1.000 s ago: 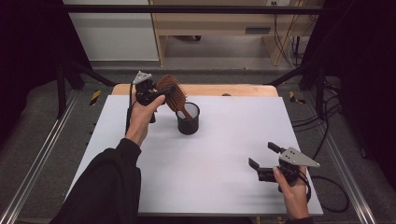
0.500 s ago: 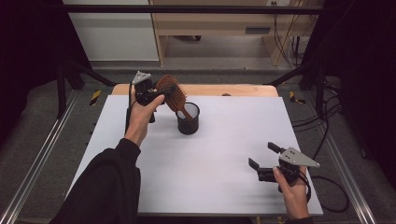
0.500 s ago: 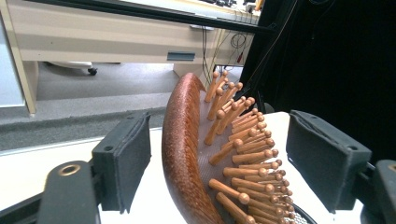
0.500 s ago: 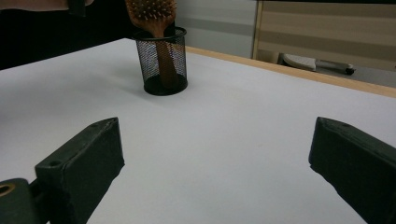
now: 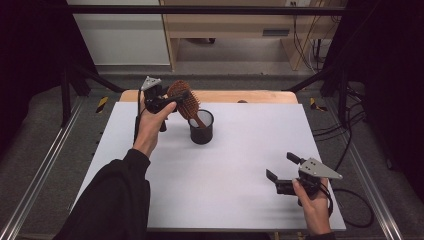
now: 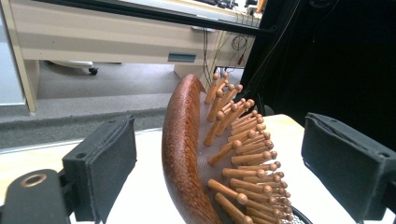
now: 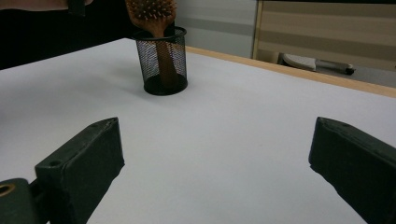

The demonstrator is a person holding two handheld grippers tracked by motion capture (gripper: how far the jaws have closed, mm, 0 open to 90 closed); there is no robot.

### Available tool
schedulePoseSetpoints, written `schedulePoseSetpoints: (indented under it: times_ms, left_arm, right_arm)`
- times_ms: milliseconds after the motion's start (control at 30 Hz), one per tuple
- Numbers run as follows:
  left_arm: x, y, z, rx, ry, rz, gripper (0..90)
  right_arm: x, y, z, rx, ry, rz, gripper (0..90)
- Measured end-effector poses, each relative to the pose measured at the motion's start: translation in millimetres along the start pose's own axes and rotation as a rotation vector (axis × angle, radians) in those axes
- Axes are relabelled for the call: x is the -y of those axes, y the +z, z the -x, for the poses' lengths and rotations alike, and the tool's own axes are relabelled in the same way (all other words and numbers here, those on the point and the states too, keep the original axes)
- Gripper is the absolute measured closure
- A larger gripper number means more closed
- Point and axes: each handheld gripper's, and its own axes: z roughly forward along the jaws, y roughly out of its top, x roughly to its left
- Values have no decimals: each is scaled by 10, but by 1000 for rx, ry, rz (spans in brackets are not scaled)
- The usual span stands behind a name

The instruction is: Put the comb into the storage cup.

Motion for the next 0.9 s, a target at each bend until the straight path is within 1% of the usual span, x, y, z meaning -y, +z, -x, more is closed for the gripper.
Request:
schedulePoseSetpoints:
  times_ms: [500, 667, 733, 900]
  left_arm:
    - [10, -9, -5, 1, -2, 1, 96]
    - [20, -11, 7, 1, -3, 9, 70]
    - [24, -13, 14, -4, 6, 9, 47]
    - [27, -31, 30, -12, 21, 19, 39]
  right_arm:
    - [0, 1, -1, 0, 0, 0, 32]
    - [0, 1, -1, 0, -1, 0, 32]
    - [1, 1, -1, -1, 0, -1, 31]
    - [1, 4, -2, -2, 0, -1, 31]
